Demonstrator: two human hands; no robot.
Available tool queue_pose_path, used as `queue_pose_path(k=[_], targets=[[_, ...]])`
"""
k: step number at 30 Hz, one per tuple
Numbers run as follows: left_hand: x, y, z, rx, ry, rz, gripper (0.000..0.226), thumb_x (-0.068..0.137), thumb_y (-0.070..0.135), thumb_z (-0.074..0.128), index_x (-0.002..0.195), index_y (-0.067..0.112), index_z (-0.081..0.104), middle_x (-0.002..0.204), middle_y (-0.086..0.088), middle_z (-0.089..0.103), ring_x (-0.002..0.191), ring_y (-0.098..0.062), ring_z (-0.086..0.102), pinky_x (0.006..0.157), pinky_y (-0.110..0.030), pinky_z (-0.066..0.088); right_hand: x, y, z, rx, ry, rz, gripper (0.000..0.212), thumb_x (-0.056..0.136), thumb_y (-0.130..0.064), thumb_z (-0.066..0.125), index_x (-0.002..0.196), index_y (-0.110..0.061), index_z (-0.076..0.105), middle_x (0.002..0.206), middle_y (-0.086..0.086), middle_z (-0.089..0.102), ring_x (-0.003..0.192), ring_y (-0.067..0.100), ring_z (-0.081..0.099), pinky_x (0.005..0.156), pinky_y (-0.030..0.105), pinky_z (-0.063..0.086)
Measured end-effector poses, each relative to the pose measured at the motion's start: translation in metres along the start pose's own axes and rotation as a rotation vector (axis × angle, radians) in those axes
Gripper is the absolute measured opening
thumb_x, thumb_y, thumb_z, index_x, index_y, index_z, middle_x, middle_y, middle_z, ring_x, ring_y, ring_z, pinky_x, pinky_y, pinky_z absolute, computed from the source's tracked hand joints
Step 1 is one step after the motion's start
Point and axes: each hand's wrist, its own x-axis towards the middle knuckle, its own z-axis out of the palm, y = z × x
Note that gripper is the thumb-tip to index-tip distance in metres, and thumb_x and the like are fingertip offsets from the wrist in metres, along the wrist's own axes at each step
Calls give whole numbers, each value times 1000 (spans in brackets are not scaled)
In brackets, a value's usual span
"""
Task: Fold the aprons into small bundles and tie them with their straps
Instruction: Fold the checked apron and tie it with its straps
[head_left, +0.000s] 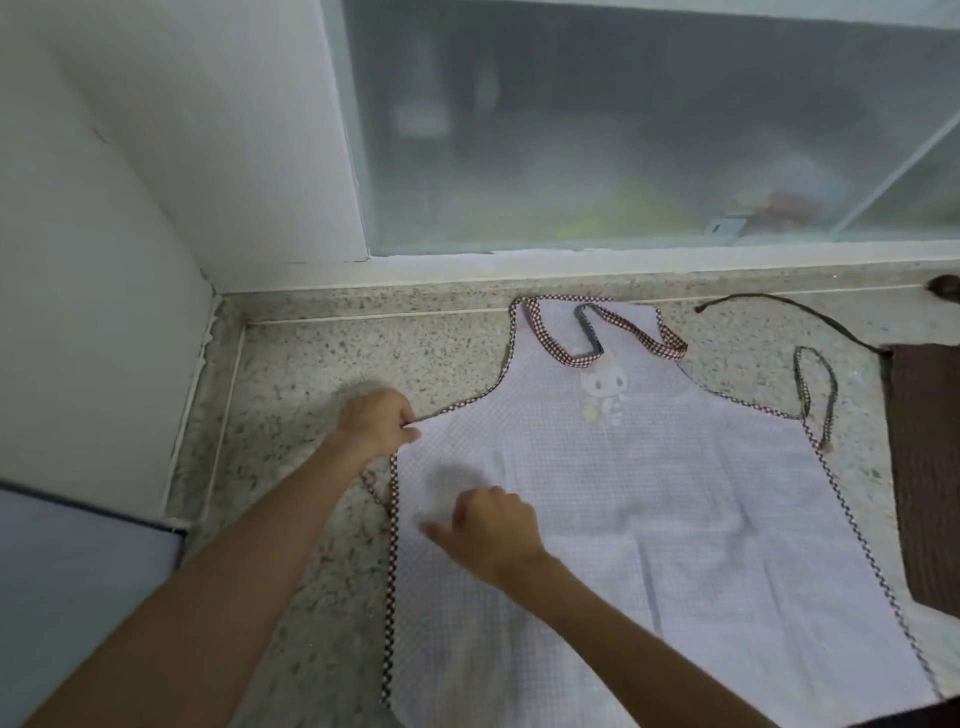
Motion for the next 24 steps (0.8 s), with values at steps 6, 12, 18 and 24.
queue_pose_path(k=[6,12,18,24], targets=[[-8,-6,-11,-191,-62,-4,19,88,34,60,88,16,66,93,-5,67,92,-23,62,71,-27,43,0,-55,26,-163,-25,-72,37,95,-37,46,107,-6,61,113,13,61,104,29,58,77,34,40],[-20,-15,-24,-388,-2,-70,41,87,31,64,120,7,61,124,-8,60,110,-25,58,94,-35,47,-15,-41,28,136,43,49,12,88,-22,47,89,-13,55,93,9,62,87,26,59,71,36,44],[-34,-4,-19,-763,-52,-190,26,92,18,57,113,3,59,95,-8,62,66,-9,59,56,-23,46,-31,0,4,1016,55,302,20,91,-23,48,72,-14,50,76,1,55,66,13,50,60,25,40],[-42,13,-20,-1069,47,-288,16,93,11,54,106,4,58,76,-8,54,59,-14,49,59,-29,49,-68,19,-8,133,178,113,23,85,-21,54,107,-17,52,101,2,62,89,22,60,66,30,43]])
